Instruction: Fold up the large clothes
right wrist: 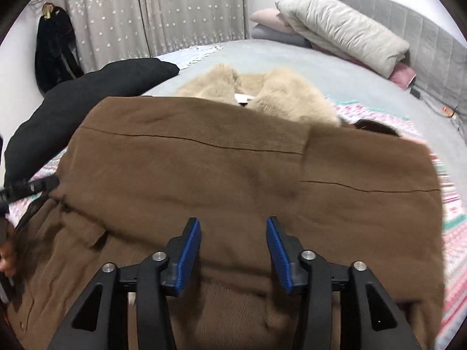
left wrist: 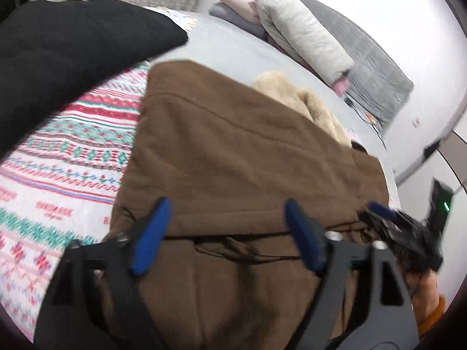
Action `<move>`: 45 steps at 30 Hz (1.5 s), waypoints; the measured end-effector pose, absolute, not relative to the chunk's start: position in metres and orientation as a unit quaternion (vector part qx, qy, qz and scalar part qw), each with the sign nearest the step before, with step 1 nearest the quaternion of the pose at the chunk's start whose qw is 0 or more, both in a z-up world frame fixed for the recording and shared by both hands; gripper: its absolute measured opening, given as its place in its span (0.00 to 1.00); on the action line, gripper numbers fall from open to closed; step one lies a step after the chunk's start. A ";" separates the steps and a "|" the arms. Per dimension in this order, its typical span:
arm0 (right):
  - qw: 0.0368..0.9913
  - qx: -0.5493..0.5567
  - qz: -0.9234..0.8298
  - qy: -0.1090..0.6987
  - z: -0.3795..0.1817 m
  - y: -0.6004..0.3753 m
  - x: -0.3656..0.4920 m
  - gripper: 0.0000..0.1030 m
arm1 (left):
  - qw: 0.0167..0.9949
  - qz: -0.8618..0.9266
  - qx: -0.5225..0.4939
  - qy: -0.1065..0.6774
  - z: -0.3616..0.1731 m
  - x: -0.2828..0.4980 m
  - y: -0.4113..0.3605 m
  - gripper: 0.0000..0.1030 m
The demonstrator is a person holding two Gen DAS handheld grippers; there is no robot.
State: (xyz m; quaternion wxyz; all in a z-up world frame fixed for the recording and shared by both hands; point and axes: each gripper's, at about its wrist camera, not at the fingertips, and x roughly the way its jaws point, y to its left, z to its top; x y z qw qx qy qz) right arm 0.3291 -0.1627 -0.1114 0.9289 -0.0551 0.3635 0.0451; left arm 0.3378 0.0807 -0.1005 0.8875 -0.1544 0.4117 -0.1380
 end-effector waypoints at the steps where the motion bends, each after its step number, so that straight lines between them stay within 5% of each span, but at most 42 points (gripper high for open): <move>1: 0.928 -0.059 0.041 0.365 -0.107 -0.162 0.322 0.71 | 0.888 -0.128 -0.151 0.415 -0.096 0.334 0.079 0.91; 17: 0.947 -0.083 -0.041 0.307 -0.028 -0.194 0.137 0.82 | 0.894 -0.074 -0.069 0.436 -0.047 0.210 0.110 0.92; 31: 0.939 -0.045 -0.006 0.340 -0.039 -0.210 0.050 0.83 | 0.903 -0.080 -0.046 0.420 -0.028 0.120 0.158 0.92; 45: 0.917 0.035 -0.005 0.397 -0.076 -0.289 -0.019 0.83 | 0.864 -0.137 -0.059 0.481 -0.075 0.067 0.181 0.92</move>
